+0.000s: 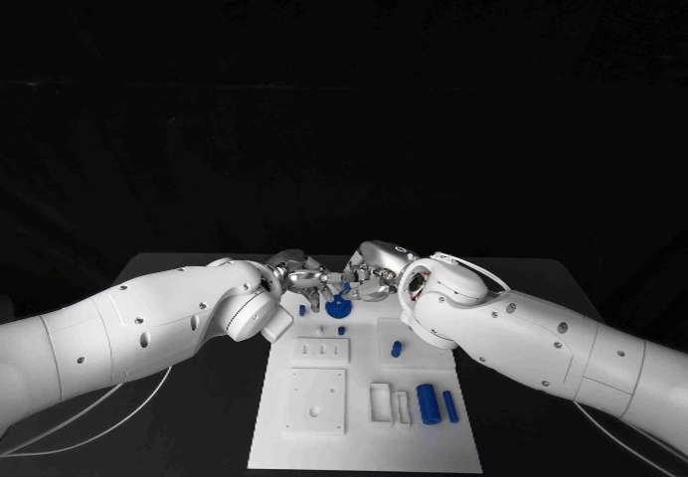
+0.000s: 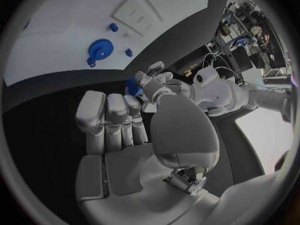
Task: Assemble the parts on the task board
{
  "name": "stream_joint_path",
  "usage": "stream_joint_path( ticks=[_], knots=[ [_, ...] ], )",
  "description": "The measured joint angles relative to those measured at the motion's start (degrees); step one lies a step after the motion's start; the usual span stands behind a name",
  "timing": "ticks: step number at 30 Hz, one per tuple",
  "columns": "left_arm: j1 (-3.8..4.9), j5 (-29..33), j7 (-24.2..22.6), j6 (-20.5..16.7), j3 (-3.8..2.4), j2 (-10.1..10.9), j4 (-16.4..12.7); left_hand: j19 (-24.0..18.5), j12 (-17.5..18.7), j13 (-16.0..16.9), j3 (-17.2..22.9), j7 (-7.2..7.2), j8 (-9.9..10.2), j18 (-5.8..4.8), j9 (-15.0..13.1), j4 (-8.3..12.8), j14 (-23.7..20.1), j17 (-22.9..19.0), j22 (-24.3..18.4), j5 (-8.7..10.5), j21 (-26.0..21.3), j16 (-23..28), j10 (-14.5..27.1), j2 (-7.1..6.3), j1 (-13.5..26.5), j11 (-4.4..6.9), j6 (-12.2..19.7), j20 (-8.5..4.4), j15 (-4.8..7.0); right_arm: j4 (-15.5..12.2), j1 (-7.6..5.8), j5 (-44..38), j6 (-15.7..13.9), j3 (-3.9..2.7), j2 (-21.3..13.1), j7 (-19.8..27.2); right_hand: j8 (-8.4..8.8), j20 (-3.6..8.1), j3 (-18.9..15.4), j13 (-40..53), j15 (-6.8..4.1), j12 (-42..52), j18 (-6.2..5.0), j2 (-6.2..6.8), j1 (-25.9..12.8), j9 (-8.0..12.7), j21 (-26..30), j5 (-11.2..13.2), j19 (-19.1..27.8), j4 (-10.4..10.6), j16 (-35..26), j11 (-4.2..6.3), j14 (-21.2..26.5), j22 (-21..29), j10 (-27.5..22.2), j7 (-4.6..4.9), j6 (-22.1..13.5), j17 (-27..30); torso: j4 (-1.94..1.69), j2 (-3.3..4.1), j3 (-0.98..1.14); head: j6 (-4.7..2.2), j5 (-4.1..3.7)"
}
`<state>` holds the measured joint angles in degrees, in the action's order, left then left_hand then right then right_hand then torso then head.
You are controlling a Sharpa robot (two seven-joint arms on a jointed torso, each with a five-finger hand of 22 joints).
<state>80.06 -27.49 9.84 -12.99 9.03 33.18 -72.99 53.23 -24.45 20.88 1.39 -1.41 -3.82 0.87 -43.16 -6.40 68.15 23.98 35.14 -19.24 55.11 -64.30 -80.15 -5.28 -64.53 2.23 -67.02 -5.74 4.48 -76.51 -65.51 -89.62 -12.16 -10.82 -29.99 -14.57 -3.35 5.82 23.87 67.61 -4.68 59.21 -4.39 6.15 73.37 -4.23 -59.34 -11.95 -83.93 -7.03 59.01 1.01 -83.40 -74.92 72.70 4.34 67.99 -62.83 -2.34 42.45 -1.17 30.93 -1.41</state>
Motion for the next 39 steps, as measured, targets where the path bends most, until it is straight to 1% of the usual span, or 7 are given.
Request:
stream_joint_path(
  ticks=[3, 12, 16, 19, 31, 34, 39],
  knots=[
    [0.00, 0.2, 0.8, 0.0, 0.01, 0.0, 0.1, 0.2, 0.0, -0.1, 0.5, 0.00, 0.0, 0.00, 0.3, -0.9, 0.0, -0.2, 0.2, 0.66, -0.4, 0.0, 0.0, -0.74, 0.0, 0.00, 0.0, 0.22, 0.00, -0.2, 0.00, -0.3, 0.2, 0.00, 0.1, -0.4, 0.00, 0.00, 0.0, 0.0, 0.00, 0.0, 0.00, 0.07, -0.1, -0.1, 0.0, 0.0, 0.0, 0.0, 0.0, 0.00, 0.0, 0.0, 0.0, 0.00, 0.0, 0.0, 0.01, 0.00, 0.00, 0.00, 0.01],
    [0.00, 0.6, 2.8, 0.1, 0.01, -0.1, 0.2, 0.2, 0.0, -0.1, 0.5, -0.20, 0.0, 0.00, 0.6, -0.9, -0.2, -0.4, 0.2, 0.67, -0.5, 0.0, 0.2, -0.74, 0.0, -0.21, 0.2, 0.22, -0.20, -0.6, 0.00, -1.3, 0.6, 0.02, 0.3, -1.2, 0.11, 0.00, 0.0, 0.0, 0.00, 0.0, 0.00, 0.15, -0.2, -0.1, 0.0, -0.2, 0.0, 0.0, 0.0, -0.01, 0.0, 0.0, 0.0, -0.24, 0.2, 0.0, 0.03, 0.03, 0.00, -0.01, 0.05],
    [0.00, 0.6, 3.5, 0.1, 0.01, -0.2, 0.3, 0.2, 0.3, -0.4, 0.5, -0.20, 0.0, 0.00, 3.8, -1.2, -0.2, -0.7, 0.4, 0.89, -1.1, 0.0, 0.2, -0.74, 0.0, -0.21, 0.2, 0.21, -0.20, -0.8, 0.00, -1.6, 0.7, 0.02, 0.3, -1.5, -0.08, 0.00, 0.0, 0.0, 0.01, 0.0, 0.00, 0.22, -0.2, -0.1, 0.0, -0.3, 0.0, 0.0, 0.0, -0.01, 0.0, 0.0, 0.0, -0.31, 0.3, 0.0, 0.02, 0.03, 0.02, 0.06, 0.04],
    [0.00, 0.6, 3.9, 0.1, 0.01, -0.4, 0.4, 0.2, 0.3, -0.5, 0.5, -0.20, 0.0, 0.00, 5.0, -1.2, -0.2, -0.8, 0.6, 0.89, -1.1, 0.0, 0.2, -0.74, 0.0, -0.21, 0.2, 0.21, -0.20, -0.8, 0.00, -1.7, 0.8, 0.02, 0.4, -1.6, -0.10, 0.00, -0.1, 0.0, 0.01, 0.0, 0.00, 0.22, -0.2, -0.2, 0.0, -0.5, 0.0, -0.1, 0.0, 0.02, 0.0, 0.0, 0.0, -0.31, 0.3, 0.0, 0.02, 0.04, 0.03, 0.07, 0.03],
    [0.00, 0.4, 5.2, 0.4, 0.03, -0.9, 0.7, 0.2, 0.5, -0.6, 0.4, -0.20, 0.0, 0.00, 5.4, -1.1, -0.2, -0.8, 0.6, 0.89, -1.3, 0.0, 0.2, -0.73, 0.0, -0.21, 0.2, 0.21, -0.20, -0.8, -0.02, -2.5, 1.2, 0.12, 0.7, -2.3, -0.10, 0.00, -0.1, 0.0, 0.01, 0.0, 0.00, 0.22, -0.2, -0.2, 0.0, -0.5, 0.0, -0.1, 0.0, 0.20, 0.0, 0.0, 0.2, -0.30, 0.3, -0.1, 0.00, 0.04, 0.00, 0.18, 0.02],
    [0.00, 0.4, 5.3, 0.4, 0.03, -0.9, 0.7, 0.2, 0.5, -0.7, 0.3, -0.20, 0.0, 0.00, 5.5, -0.3, -0.2, -0.8, 0.7, 0.89, -1.6, 0.0, 0.2, -0.18, -0.6, -0.21, 0.2, 0.21, -0.20, -0.6, -0.03, -2.8, 1.3, 0.43, 0.8, -2.4, -0.10, 0.00, -0.1, 0.0, 0.01, 0.0, 0.00, 0.22, -0.2, -0.2, 0.0, -0.5, 0.0, -0.1, 0.0, 0.20, 0.0, 0.0, 0.2, -0.30, 0.3, -0.1, -0.01, 0.03, -0.01, 0.27, 0.07],
    [-0.05, 0.4, 5.4, 0.4, 0.09, -0.9, 0.6, 0.2, 0.8, -0.8, -0.1, -0.21, 0.0, 0.00, 5.9, 2.1, -0.2, -0.9, 0.9, 0.89, -1.8, 0.1, 0.2, 1.87, -2.3, -0.22, 0.2, 0.21, -0.20, -0.2, -0.03, -3.2, 1.5, 0.87, 0.9, -2.6, -0.09, 0.00, -0.1, 0.0, 0.01, 0.0, 0.00, 0.27, -0.3, -0.3, 0.0, -0.5, 0.0, -0.1, 0.0, 0.20, 0.0, 0.0, 0.2, -0.29, 0.3, -0.1, -0.04, 0.03, -0.04, 0.41, 0.18]
  ],
)
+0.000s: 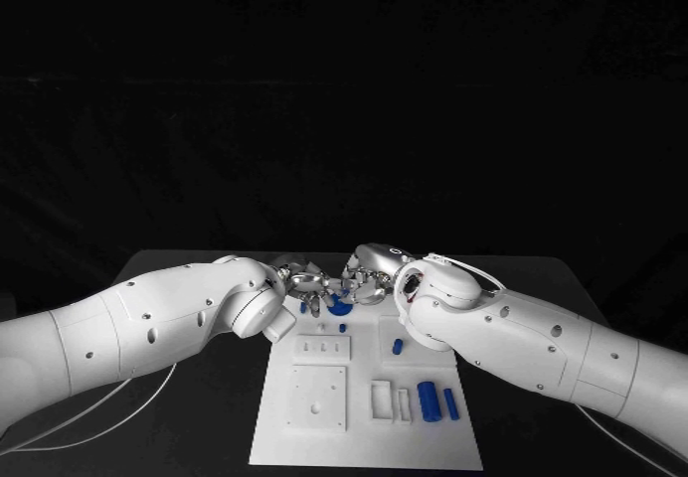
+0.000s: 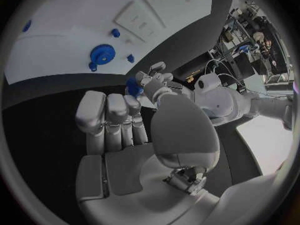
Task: Assemble the parts on the task board
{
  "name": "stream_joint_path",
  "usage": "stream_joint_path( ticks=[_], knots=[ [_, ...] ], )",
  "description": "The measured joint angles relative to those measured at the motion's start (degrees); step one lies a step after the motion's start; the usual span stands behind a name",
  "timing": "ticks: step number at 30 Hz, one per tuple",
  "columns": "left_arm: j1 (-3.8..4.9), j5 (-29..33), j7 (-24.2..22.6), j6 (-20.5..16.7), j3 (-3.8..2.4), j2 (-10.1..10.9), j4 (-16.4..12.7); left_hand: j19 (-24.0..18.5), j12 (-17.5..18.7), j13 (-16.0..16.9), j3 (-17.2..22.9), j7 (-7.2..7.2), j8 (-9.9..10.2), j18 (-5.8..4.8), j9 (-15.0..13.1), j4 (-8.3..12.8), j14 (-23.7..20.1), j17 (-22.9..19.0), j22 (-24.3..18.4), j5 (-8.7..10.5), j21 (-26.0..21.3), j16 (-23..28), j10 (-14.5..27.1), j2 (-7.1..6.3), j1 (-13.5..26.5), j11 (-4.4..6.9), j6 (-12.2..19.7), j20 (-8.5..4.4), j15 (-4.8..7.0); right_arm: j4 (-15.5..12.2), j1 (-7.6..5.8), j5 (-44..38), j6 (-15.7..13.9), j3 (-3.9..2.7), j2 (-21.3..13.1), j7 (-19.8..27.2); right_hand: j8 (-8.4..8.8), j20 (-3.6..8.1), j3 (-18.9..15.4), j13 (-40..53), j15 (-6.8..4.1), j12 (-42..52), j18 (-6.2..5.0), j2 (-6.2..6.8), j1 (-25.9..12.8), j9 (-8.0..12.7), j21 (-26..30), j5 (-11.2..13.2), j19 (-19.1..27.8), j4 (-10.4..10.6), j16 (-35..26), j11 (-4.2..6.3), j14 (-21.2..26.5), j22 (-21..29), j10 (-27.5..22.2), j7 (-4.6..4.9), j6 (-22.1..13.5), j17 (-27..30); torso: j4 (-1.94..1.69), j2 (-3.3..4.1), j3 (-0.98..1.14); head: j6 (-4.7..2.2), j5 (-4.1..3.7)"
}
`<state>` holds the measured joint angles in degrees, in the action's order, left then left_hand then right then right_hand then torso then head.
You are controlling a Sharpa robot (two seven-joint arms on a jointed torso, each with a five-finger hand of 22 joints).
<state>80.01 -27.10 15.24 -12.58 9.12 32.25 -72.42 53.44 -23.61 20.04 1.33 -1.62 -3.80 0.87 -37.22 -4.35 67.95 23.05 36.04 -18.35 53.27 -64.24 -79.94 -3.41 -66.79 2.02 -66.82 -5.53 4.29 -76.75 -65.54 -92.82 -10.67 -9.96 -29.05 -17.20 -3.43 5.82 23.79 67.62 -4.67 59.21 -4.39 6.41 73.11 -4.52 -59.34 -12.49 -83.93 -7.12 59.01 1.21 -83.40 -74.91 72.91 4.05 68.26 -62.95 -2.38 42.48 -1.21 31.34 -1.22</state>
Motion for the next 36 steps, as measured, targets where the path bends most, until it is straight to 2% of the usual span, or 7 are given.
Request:
stream_joint_path(
  ticks=[10, 13, 15, 18, 26, 33, 36],
  knots=[
    [-0.04, -0.1, 0.2, 0.0, 0.06, -0.2, 0.1, 0.0, 0.6, -0.5, -0.3, -0.30, 0.2, 0.00, 1.7, 2.4, 0.0, -0.2, 0.3, -0.47, -0.3, 0.4, 0.0, 3.48, -2.8, -0.02, 0.3, 0.00, 0.00, 0.3, -0.07, -0.5, 0.1, 0.31, 0.3, -0.3, 0.08, 0.00, 0.0, 0.0, 0.00, 0.0, 0.00, 0.03, 0.0, -0.1, 0.3, 0.0, 0.0, 0.0, 0.0, 0.00, 0.0, 0.0, 0.0, 0.06, -0.1, -0.1, 0.00, 0.00, 0.04, 0.07, 0.04],
    [-0.04, -0.1, 0.3, 0.0, 0.06, -0.3, 0.1, 0.0, 0.6, -0.5, -0.7, -0.32, 0.2, 0.00, 2.0, 2.8, 0.0, -0.2, 0.3, -0.47, -0.3, 0.4, 0.1, 3.50, -2.8, -0.10, 0.3, 0.00, 0.00, 0.4, -0.07, -0.6, 0.1, 0.35, 0.3, -0.3, 0.09, 0.00, 0.0, 0.0, 0.00, 0.0, 0.00, 0.03, 0.0, -0.1, 0.3, 0.0, 0.0, 0.0, 0.0, 0.00, 0.0, 0.0, 0.0, -0.02, 0.0, -0.1, 0.04, 0.00, 0.08, 0.03, 0.03],
    [-0.04, -0.1, 0.4, 0.0, 0.06, -0.3, 0.2, 0.0, 0.6, -0.5, -1.1, -0.32, 0.2, 0.00, 2.0, 2.7, 0.0, -0.2, 0.3, -0.44, -0.3, 0.4, 0.1, 3.19, -2.5, -0.10, 0.3, 0.01, 0.00, 0.4, -0.07, -0.7, 0.1, 0.37, 0.3, -0.4, 0.09, 0.00, 0.0, 0.0, 0.00, 0.0, 0.00, 0.04, 0.0, -0.1, 0.3, 0.0, 0.0, 0.0, 0.0, -0.01, 0.0, 0.0, 0.0, -0.10, 0.1, -0.1, 0.04, 0.00, 0.08, 0.03, 0.04],
    [-0.04, -0.2, 0.6, 0.0, 0.06, -0.4, 0.2, 0.2, 0.6, -0.5, -1.8, -0.32, 0.2, 0.00, 2.2, 2.1, 0.0, -0.2, 0.4, 1.34, -0.5, 0.4, 0.1, 2.48, -1.8, -0.10, 0.3, 0.21, 0.00, 0.4, -0.07, -0.7, 0.1, 0.40, 0.3, -0.4, 0.12, 0.00, -0.2, 0.0, 0.00, 0.0, 0.00, 0.04, 0.0, -0.1, 0.3, -0.4, 0.0, 0.2, 0.0, -0.01, 0.0, 0.0, 0.0, -0.10, 0.1, -0.2, 0.04, 0.00, 0.11, 0.03, 0.10],
    [-0.04, -0.4, 1.2, 0.0, 0.02, -1.0, 0.9, 0.2, 0.6, -0.5, -1.8, -0.32, 0.1, 0.00, 2.3, 0.3, 0.0, -0.2, 0.6, 1.57, -0.8, 0.4, 0.1, 1.39, -0.7, -0.11, 0.3, 0.21, 0.00, 0.4, -0.05, -0.9, 0.2, 0.43, 0.4, -0.7, 0.00, 0.00, -0.2, 0.0, 0.00, 0.0, 0.00, 0.04, 0.0, -0.3, 0.3, -0.4, 0.0, 0.1, 0.0, -0.09, 0.0, 0.0, 0.1, -0.10, 0.1, -0.2, 0.08, 0.02, 0.11, 0.14, 0.17],
    [-0.14, -0.5, 1.6, 0.0, 0.00, -1.3, 1.1, 0.4, 0.6, -0.4, -0.4, -0.32, 0.1, 0.00, 2.1, -2.7, -0.2, -0.2, 0.9, 2.12, -1.0, 0.4, 0.1, -0.69, 1.4, -0.11, 0.3, 0.41, -0.20, 0.3, -0.01, -1.0, 0.4, 0.47, 0.3, -1.0, -0.01, 0.00, -0.2, 0.0, 0.00, 0.0, 0.00, 0.04, 0.0, -0.3, 0.3, -0.4, 0.0, 0.1, 0.0, -0.09, 0.0, 0.0, 0.1, -0.09, 0.1, -0.2, 0.08, 0.04, 0.11, 0.28, 0.09],
    [-0.15, -0.5, 1.8, 0.0, -0.01, -1.3, 1.1, 0.4, 0.6, -0.4, -0.3, -0.32, 0.1, 0.00, 2.0, -2.7, -0.2, -0.2, 0.9, 2.43, -1.0, 0.4, 0.1, -0.98, 1.2, -0.11, 0.3, 0.41, -0.20, 0.2, -0.01, -1.0, 0.4, 0.48, 0.3, -1.1, -0.01, 0.00, -0.2, 0.0, 0.00, 0.0, 0.00, 0.19, 0.1, -0.3, 0.3, -0.6, 0.0, 0.1, 0.0, -0.09, 0.0, 0.0, 0.1, -0.08, 0.1, -0.3, 0.07, 0.04, 0.11, 0.31, 0.09]
  ],
)
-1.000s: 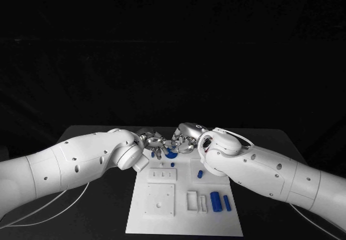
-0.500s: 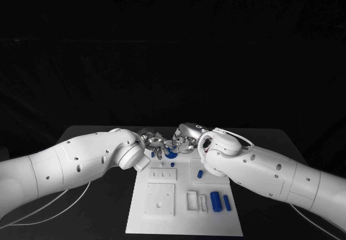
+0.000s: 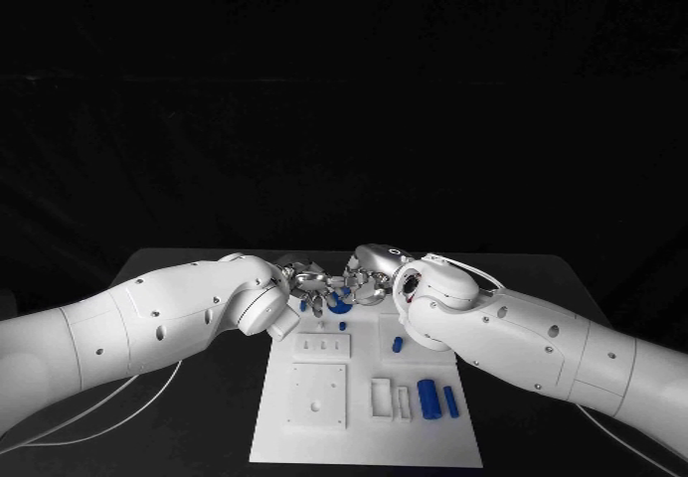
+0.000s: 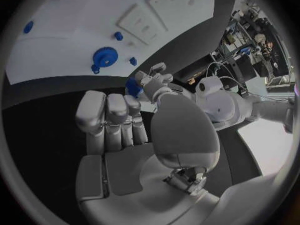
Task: Assemble the parts on the task board
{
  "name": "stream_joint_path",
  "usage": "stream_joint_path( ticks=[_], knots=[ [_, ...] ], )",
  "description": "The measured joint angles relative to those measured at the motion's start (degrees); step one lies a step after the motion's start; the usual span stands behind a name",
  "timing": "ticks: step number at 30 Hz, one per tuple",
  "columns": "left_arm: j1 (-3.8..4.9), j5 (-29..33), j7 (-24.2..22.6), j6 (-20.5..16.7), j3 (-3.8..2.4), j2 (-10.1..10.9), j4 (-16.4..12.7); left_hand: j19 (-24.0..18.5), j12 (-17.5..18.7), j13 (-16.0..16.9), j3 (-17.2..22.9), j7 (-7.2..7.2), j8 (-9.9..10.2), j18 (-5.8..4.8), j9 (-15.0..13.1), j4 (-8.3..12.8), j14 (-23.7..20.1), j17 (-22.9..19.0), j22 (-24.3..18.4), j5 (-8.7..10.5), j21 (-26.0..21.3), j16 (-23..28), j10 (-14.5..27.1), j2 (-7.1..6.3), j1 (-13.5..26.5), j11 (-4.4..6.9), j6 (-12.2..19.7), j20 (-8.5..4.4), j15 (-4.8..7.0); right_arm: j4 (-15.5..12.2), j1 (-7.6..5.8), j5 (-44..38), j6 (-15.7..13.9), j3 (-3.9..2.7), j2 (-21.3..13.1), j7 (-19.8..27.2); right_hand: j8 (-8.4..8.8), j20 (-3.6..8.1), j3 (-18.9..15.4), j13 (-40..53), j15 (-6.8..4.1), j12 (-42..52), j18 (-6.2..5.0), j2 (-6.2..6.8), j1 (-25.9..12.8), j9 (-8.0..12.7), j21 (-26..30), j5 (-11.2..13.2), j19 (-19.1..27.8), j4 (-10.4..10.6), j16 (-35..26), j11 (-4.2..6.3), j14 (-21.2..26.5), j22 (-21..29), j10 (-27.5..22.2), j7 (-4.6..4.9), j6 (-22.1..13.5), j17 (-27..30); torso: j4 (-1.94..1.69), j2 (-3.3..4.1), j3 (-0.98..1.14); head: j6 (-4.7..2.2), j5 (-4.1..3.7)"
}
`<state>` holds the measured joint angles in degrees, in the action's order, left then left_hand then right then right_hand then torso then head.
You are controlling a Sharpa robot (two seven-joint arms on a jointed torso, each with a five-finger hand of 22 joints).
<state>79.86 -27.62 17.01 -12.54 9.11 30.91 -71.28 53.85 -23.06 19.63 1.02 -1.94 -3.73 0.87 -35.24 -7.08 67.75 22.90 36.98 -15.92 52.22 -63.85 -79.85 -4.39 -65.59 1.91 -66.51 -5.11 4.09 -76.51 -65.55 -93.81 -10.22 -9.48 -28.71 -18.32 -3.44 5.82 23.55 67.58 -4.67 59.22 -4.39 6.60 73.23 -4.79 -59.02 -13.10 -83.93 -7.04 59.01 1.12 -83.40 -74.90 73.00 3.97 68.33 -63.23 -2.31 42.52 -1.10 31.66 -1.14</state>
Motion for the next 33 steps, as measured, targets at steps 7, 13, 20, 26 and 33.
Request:
stream_joint_path(
  ticks=[7, 13, 20, 26, 33],
  knots=[
    [-0.01, -0.1, 0.6, 0.2, -0.02, -0.1, 0.1, 0.0, 0.0, 0.0, -0.2, 0.00, -0.1, 0.00, -0.1, 1.8, 0.0, 0.0, 0.3, -0.03, -0.2, 0.0, 0.0, 1.35, -1.5, 0.00, 0.0, 0.00, 0.00, -0.1, 0.02, -0.1, 0.2, 0.02, 0.0, -0.2, 0.00, 0.00, 0.0, 0.0, 0.00, 0.0, 0.00, 0.00, 0.0, 0.0, 0.0, 0.0, 0.0, 0.0, 0.0, 0.00, 0.0, 0.0, 0.0, 0.02, 0.0, 0.0, -0.03, -0.04, 0.00, 0.09, -0.03],
    [-0.01, -0.1, 1.0, 0.4, -0.02, -0.2, 0.2, 0.0, 0.0, 0.0, -0.4, 0.00, -0.1, 0.00, 0.6, 4.5, 0.0, 0.0, 0.5, -0.89, -0.5, 0.0, 0.0, 3.57, -3.2, 0.00, 0.0, 0.00, 0.00, 0.0, 0.03, -0.2, 0.3, 0.07, 0.2, -0.3, 0.00, 0.00, 0.0, 0.0, 0.00, 0.0, 0.00, 0.00, 0.0, 0.1, 0.0, 0.0, 0.0, 0.0, 0.0, 0.00, 0.0, 0.0, 0.0, 0.06, -0.1, 0.0, -0.03, -0.04, -0.01, 0.06, 0.00],
    [-0.01, -0.3, 1.5, 0.6, -0.02, -0.3, 0.2, 0.0, 0.0, -0.2, -0.9, 0.17, 0.0, 0.00, 1.3, 5.8, 0.0, 0.0, 0.8, -0.89, -0.5, 0.0, 0.0, 4.29, -3.3, 0.00, -0.2, 0.00, 0.00, 0.2, 0.03, -0.4, 0.4, 0.20, 0.4, -0.5, 0.01, 0.00, 0.0, 0.0, -0.04, 0.0, 0.00, 0.00, 0.0, 0.0, 0.2, -0.3, 0.0, 0.0, 0.0, -0.01, 0.0, 0.0, 0.0, 0.07, -0.1, 0.0, -0.03, -0.04, 0.00, 0.15, -0.03],
    [0.00, -0.4, 1.8, 0.9, -0.02, -0.3, 0.3, 0.0, 0.0, -0.2, -0.9, 0.17, -0.1, 0.00, 1.4, 5.8, 0.0, 0.0, 0.9, -2.04, -0.5, 0.0, 0.0, 4.29, -3.3, 0.00, -0.2, 0.00, 0.00, 0.1, 0.06, -0.6, 0.4, 0.29, 0.5, -0.7, 0.10, 0.00, 0.0, 0.0, -0.16, 0.0, 0.00, 0.01, 0.0, 0.0, 0.2, -0.6, 0.0, 0.0, 0.0, -0.01, -0.2, 0.0, 0.0, 0.08, -0.1, 0.0, -0.01, -0.02, 0.03, 0.03, -0.16],
    [0.02, -0.4, 1.9, 1.2, -0.06, -0.3, 0.2, 0.0, 0.4, -0.5, 1.5, 0.30, 0.1, 0.00, 2.6, 7.5, 0.0, 0.0, 1.1, -9.22, -0.5, 0.0, 0.0, 5.31, -4.3, -0.02, -0.3, 0.00, 0.00, 0.1, 0.06, -0.8, 0.5, 0.40, 0.5, -0.9, 0.14, 0.00, -0.1, 0.0, -0.19, 0.0, 0.00, 0.15, 0.2, 0.0, 0.2, -0.6, 0.0, -0.1, 0.0, -0.01, -0.2, 0.0, 0.0, 0.06, 0.2, -0.1, -0.01, -0.01, 0.04, 0.17, -0.16]
  ],
)
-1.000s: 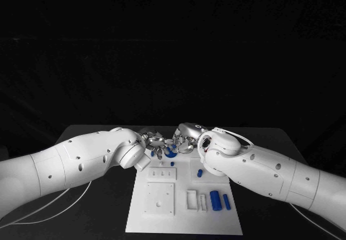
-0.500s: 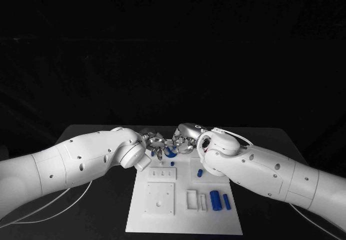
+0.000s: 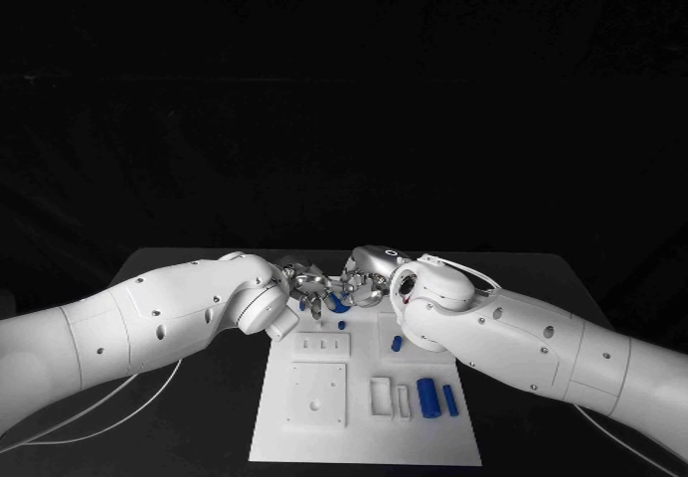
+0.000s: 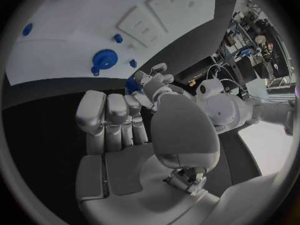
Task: Assemble the parts on the task board
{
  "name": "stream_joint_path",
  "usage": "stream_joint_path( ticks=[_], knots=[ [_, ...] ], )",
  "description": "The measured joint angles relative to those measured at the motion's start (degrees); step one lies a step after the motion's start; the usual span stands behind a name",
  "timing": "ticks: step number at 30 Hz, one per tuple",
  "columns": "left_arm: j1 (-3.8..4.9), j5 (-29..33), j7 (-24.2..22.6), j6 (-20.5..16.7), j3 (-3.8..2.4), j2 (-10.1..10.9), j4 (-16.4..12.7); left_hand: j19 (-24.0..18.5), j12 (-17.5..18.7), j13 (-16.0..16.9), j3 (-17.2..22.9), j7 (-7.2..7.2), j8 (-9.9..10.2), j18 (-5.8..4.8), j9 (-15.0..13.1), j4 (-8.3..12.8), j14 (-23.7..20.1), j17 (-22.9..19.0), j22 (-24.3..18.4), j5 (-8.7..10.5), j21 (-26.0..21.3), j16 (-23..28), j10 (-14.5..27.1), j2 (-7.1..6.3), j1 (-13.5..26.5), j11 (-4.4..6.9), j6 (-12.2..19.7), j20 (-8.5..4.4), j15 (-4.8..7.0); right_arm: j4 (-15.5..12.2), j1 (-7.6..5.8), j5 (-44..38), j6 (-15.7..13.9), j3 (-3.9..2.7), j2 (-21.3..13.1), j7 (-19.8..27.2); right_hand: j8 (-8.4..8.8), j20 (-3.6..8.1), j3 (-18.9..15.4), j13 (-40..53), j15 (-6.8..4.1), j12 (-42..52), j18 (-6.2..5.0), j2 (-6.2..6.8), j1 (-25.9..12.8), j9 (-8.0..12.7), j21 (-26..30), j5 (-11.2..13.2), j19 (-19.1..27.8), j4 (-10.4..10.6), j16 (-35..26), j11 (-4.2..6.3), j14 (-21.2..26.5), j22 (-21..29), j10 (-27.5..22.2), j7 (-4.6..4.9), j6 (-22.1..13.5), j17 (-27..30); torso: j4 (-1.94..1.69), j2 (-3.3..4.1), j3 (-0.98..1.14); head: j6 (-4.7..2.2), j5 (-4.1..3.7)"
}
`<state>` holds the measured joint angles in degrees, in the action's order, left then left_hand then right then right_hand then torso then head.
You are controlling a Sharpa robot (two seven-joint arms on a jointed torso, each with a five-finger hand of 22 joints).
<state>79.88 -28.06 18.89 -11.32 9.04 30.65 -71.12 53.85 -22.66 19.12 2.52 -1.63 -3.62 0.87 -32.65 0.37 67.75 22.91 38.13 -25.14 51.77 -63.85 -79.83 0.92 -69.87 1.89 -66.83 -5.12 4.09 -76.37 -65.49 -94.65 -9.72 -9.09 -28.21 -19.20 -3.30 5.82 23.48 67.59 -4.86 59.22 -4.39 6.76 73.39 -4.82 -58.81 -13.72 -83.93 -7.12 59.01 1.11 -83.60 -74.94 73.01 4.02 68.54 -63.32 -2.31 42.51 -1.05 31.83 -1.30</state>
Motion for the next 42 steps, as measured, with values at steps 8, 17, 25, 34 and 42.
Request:
stream_joint_path(
  ticks=[8, 17, 25, 34, 42],
  knots=[
    [0.02, 0.2, -0.5, 0.6, -0.02, 0.2, -0.3, -0.1, 1.3, -1.1, 10.1, -0.62, 0.3, 0.00, 0.5, 1.2, 0.0, 0.1, 1.2, 9.07, 0.7, 0.0, -0.4, 2.17, -0.4, -0.06, 0.6, -0.13, -0.01, 0.1, 0.04, -0.2, 0.1, 0.08, 0.0, -0.2, -0.14, 0.00, -0.1, 0.0, 0.00, 0.0, -0.01, 0.08, 0.1, -0.1, 0.0, 0.0, 0.0, -0.1, 0.0, 0.00, 0.0, 0.0, 0.0, 0.02, 0.0, 0.0, -0.02, 0.00, -0.04, 0.02, -0.04],
    [-0.04, 0.2, -1.2, 1.1, -0.01, 0.5, -0.6, -0.2, 1.0, -0.6, 16.5, -0.82, 0.3, 0.90, 0.4, 1.5, 0.3, 0.2, 2.4, 9.57, 1.6, 0.0, -0.8, 2.56, 3.6, 0.15, 0.9, -0.22, 0.31, -0.3, 0.05, -0.3, 0.0, 0.08, -0.3, -0.4, -0.14, 0.00, -0.1, -0.1, 0.00, -0.2, 0.00, 0.07, 0.1, -0.1, 0.3, 0.0, 0.0, -0.1, 0.0, 0.22, 0.0, 0.0, -0.2, 0.05, 0.0, 0.0, -0.03, 0.03, -0.04, 0.13, -0.16],
    [-0.11, 0.2, -1.8, 1.1, 0.02, 0.6, -0.8, 0.0, 0.5, -0.1, 17.6, -0.81, 0.2, 0.90, 0.4, 1.5, 0.8, 0.7, 2.8, 8.11, 2.0, -0.3, -1.5, 1.96, 4.8, 0.65, 0.9, -0.44, 0.76, -1.4, 0.25, -0.2, -0.2, 0.02, -1.2, -0.4, -0.12, 0.00, -1.1, -0.6, 0.00, -0.9, 0.00, 0.62, -1.0, 0.2, 1.0, 0.0, 0.0, 1.0, -0.9, 0.22, 0.0, 0.0, -0.2, 0.10, -0.6, 0.6, -0.05, 0.01, -0.03, 0.25, -0.16],
    [-0.11, 0.1, -2.1, 1.2, 0.02, 1.5, -0.4, 0.4, 0.0, 0.3, 20.0, -0.76, 0.2, 0.90, -0.9, 3.9, 1.2, 1.5, 3.9, 1.12, 3.1, -1.3, -2.3, 1.03, 7.5, 0.88, 1.0, -0.85, 1.13, -2.3, 0.70, 0.4, -2.0, 0.06, -2.9, 0.2, -0.54, -0.21, -4.6, -7.6, 0.68, -9.3, 0.00, 3.17, -1.4, 1.0, 9.6, -1.8, -0.2, 4.6, -7.8, -1.12, 1.4, 0.0, -5.3, 2.16, -8.8, 5.5, 0.06, -0.02, 0.03, 0.36, -0.16],
    [-0.10, -0.5, -2.1, 1.7, 0.01, 2.0, -0.2, 0.4, -0.2, 0.4, 20.4, -1.06, 0.1, 0.89, -2.2, 5.0, 1.4, 1.7, 4.3, 0.46, 3.6, -1.6, -2.9, 0.58, 8.5, 1.06, 0.7, -0.85, 1.34, -2.8, 1.01, 2.2, -4.6, -0.02, -5.6, 0.9, -0.54, -0.83, -11.4, -12.2, 1.39, -10.9, -0.01, 4.22, 0.4, 1.1, 15.1, -1.1, 0.0, 8.4, -10.4, -1.98, 2.1, 0.0, -7.7, 3.11, -14.1, 6.8, 0.03, 0.01, 0.03, 0.57, -0.12]
  ],
)
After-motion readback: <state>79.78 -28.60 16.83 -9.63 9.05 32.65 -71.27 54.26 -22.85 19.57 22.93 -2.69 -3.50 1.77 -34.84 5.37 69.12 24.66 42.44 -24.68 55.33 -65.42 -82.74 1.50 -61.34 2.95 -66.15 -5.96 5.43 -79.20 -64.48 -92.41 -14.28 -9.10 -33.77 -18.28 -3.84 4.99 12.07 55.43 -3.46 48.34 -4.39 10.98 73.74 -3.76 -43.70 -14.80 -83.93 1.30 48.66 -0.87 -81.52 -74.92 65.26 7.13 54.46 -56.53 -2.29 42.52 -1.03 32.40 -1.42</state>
